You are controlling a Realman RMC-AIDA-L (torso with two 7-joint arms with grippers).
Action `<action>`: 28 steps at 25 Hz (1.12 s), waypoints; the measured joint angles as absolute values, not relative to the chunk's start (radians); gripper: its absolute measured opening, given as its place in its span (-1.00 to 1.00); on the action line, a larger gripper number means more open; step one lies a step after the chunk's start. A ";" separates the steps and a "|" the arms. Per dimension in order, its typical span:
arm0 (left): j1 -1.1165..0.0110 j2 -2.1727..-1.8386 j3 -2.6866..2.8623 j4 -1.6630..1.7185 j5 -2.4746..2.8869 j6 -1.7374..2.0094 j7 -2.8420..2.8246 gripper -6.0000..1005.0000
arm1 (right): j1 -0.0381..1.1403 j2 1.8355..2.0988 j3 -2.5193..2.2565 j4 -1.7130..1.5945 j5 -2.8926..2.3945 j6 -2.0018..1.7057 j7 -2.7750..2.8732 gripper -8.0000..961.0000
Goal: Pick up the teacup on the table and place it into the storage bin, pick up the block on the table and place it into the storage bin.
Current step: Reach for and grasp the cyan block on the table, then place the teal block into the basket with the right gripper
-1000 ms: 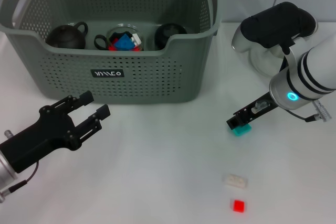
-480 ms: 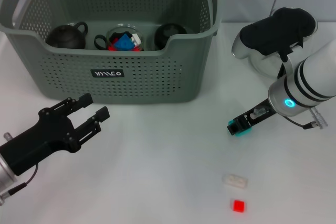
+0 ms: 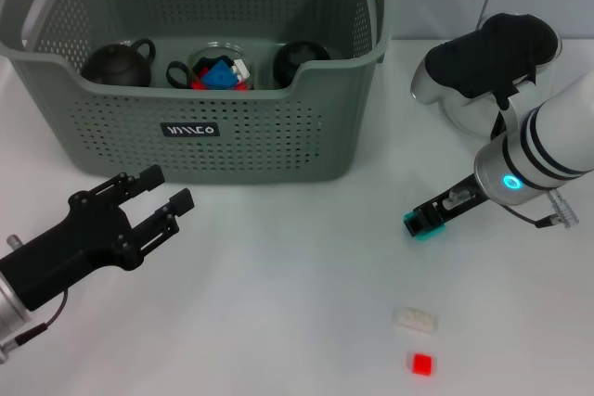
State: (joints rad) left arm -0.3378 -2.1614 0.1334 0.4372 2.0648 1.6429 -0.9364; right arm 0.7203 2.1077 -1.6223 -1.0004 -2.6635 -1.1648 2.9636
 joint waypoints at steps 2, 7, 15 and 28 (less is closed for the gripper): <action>-0.339 -2.161 0.133 0.437 2.065 1.643 -0.937 0.10 | 0.722 2.108 -1.627 -1.000 -2.662 -1.164 2.964 0.13; -0.339 -2.161 0.133 0.437 2.065 1.643 -0.936 0.10 | 0.728 2.108 -1.634 -0.990 -2.662 -1.163 2.964 0.07; -0.339 -2.160 0.133 0.437 2.065 1.643 -0.937 0.10 | 0.729 2.108 -1.635 -0.987 -2.663 -1.161 2.964 0.04; -0.337 -2.161 0.133 0.437 2.065 1.643 -0.935 0.10 | 0.709 2.104 -1.655 -1.044 -2.658 -1.168 2.958 -0.14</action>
State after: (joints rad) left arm -0.3374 -2.1614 0.1334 0.4372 2.0647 1.6430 -0.9351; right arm 0.7090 2.1036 -1.6550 -1.0441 -2.6579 -1.1684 2.9581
